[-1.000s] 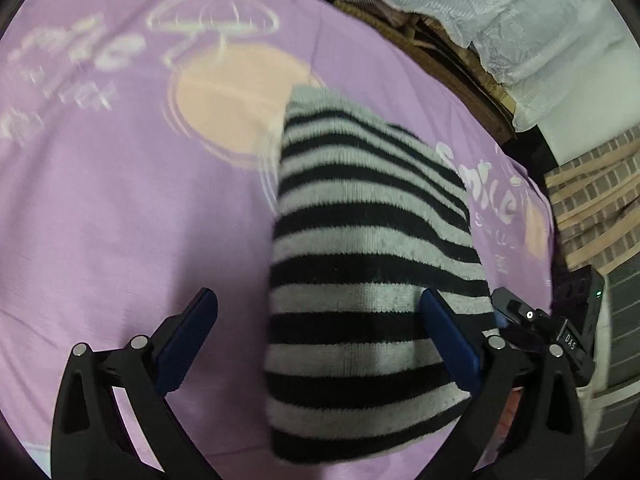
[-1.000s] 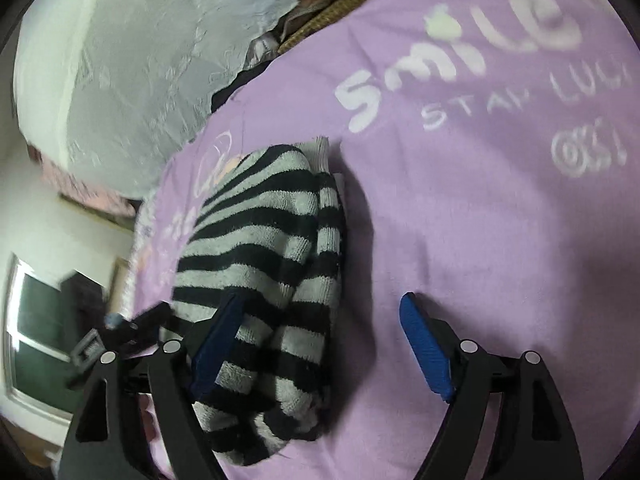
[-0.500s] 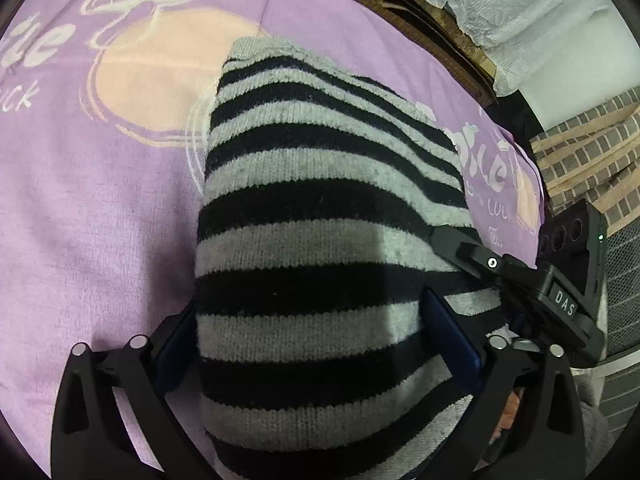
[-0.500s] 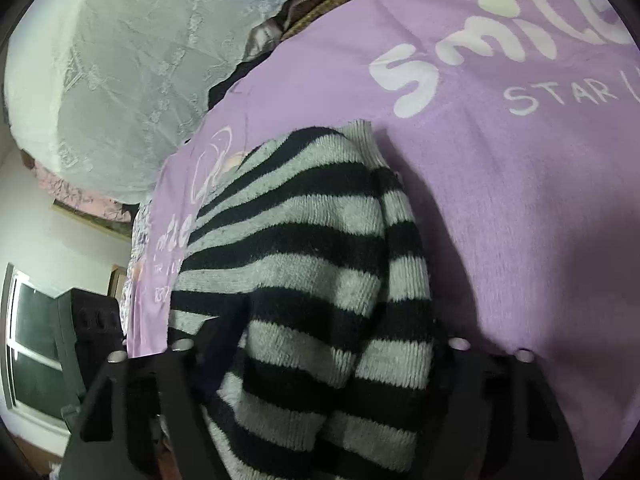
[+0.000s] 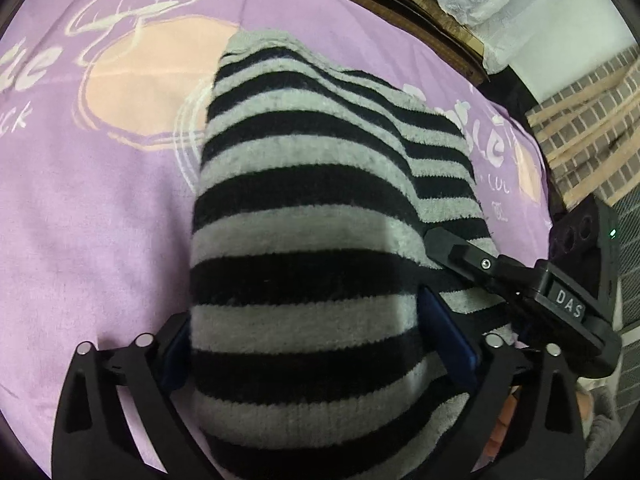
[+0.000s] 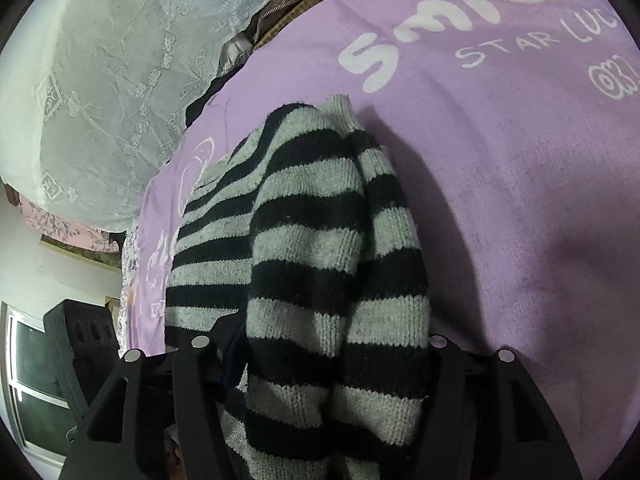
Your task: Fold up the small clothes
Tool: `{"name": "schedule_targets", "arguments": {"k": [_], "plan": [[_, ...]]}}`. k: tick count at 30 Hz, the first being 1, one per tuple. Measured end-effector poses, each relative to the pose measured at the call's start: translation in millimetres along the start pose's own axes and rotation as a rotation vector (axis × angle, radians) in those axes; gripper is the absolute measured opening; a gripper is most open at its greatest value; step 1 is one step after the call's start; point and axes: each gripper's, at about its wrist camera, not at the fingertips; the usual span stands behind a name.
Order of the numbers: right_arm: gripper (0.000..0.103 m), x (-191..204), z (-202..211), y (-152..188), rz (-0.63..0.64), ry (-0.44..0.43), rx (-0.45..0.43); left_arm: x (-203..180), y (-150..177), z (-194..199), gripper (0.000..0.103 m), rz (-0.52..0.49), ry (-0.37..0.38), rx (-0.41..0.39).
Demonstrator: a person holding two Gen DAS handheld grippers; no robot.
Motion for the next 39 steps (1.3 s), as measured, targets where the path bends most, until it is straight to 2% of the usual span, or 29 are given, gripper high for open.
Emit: {"name": "schedule_targets", "arguments": {"k": [9, 17, 31, 39], "plan": [[0.059, 1, 0, 5, 0.061, 0.011, -0.037, -6, 15, 0, 0.099, -0.060, -0.022, -0.157], [0.059, 0, 2, 8, 0.071, 0.003, -0.068, -3, 19, 0, 0.099, -0.068, -0.006, -0.212], [0.060, -3, 3, 10, 0.110, -0.024, -0.056, -3, 18, -1, 0.099, -0.058, -0.004, -0.223], [0.061, -5, 2, 2, 0.137, -0.079, -0.001, -2, 12, 1, 0.099, 0.004, -0.014, -0.166]]}}
Point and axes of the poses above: each gripper's, at about its wrist camera, not at the fingertips, and z roughly against the way its jaws point, x to its left, y to its underside, and after that the axes turned 11 degrees about -y, right-handed
